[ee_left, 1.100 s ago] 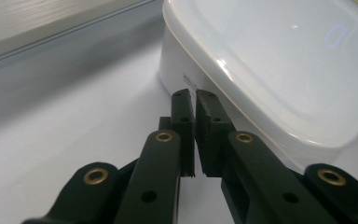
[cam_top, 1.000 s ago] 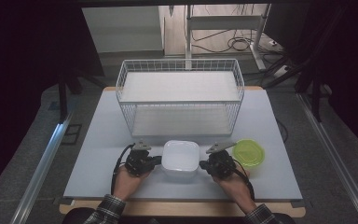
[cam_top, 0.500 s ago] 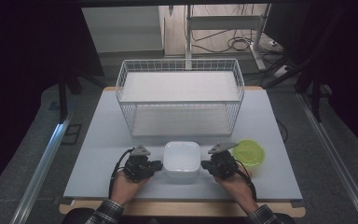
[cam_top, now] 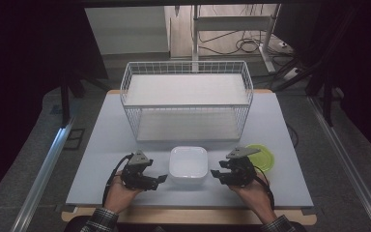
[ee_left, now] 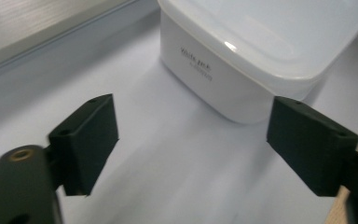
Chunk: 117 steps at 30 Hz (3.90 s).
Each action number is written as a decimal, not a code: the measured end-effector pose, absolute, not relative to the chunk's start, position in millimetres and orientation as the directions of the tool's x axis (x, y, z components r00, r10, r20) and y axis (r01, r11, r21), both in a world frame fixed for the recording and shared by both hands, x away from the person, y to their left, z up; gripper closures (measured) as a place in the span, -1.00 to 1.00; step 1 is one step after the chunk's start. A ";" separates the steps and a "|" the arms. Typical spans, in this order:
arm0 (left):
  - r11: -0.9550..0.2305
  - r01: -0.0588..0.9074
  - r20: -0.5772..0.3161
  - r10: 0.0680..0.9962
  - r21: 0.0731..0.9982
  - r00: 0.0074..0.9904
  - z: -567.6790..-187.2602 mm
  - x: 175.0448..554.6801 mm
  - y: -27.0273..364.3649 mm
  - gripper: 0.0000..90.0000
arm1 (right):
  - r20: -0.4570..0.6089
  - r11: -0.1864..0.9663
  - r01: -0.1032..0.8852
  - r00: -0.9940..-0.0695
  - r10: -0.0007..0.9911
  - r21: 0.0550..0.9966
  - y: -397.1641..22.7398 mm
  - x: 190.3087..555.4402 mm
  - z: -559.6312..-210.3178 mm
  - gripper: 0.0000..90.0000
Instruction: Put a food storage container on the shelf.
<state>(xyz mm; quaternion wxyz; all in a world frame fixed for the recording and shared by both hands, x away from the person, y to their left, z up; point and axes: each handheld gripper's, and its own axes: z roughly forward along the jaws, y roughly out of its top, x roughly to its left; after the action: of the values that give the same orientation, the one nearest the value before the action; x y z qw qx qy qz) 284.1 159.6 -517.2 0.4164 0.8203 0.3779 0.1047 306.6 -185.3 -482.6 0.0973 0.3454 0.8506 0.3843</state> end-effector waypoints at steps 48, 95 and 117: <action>-0.298 0.601 -0.352 0.589 0.742 0.727 -511.6 329.3 132.9 -0.59 | 0.370 0.391 0.683 -0.690 0.622 0.617 -152.5 347.8 -486.9 -0.29; -0.120 0.651 -0.404 0.697 0.749 0.593 -468.9 298.2 150.3 0.77 | 0.308 0.238 0.584 -0.681 0.665 0.776 -164.8 321.7 -448.7 0.76; -0.111 0.553 -0.316 0.722 0.826 0.616 -397.9 311.4 159.0 0.77 | 0.270 0.205 0.499 -0.718 0.641 0.842 -156.9 339.2 -385.4 0.76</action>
<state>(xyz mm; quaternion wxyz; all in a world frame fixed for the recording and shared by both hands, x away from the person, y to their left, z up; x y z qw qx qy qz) 311.4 159.0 -397.9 0.5094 0.7406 0.4302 0.0827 339.2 -156.9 -385.4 0.0695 0.3689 0.7730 0.5115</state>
